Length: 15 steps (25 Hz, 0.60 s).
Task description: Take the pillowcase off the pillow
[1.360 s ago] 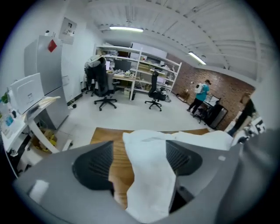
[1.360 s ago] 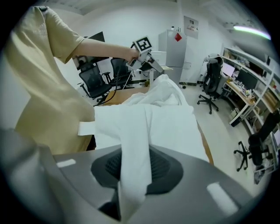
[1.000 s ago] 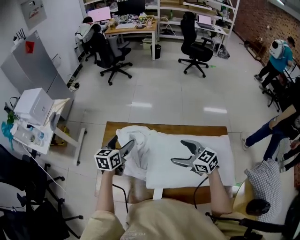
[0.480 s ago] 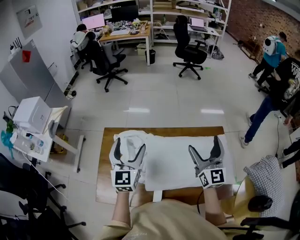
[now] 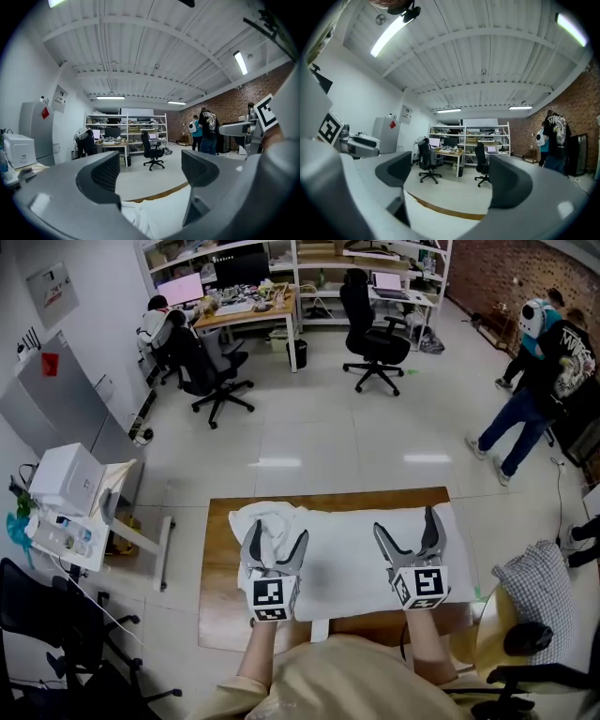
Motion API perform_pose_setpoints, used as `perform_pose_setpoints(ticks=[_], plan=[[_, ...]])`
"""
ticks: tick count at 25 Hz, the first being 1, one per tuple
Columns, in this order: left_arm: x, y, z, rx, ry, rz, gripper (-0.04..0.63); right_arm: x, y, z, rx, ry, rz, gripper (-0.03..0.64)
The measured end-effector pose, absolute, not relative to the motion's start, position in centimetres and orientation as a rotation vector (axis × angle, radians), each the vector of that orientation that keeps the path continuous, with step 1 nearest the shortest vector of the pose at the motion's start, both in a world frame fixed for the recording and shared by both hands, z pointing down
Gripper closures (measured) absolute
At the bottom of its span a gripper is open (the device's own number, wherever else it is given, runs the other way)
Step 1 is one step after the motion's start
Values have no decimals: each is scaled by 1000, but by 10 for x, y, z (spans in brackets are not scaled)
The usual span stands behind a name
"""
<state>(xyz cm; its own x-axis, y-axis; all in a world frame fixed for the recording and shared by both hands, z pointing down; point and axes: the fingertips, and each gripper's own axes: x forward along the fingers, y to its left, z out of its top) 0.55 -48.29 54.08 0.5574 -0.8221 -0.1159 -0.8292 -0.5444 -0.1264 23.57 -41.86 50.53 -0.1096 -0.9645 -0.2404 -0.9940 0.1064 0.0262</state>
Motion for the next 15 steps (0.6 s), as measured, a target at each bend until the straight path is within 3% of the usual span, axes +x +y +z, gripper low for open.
perform_pose_setpoints(ticks=[15], plan=[[10, -483, 513, -2607, 1402, 102, 187, 222, -431, 508, -1955, 2284, 227, 118]])
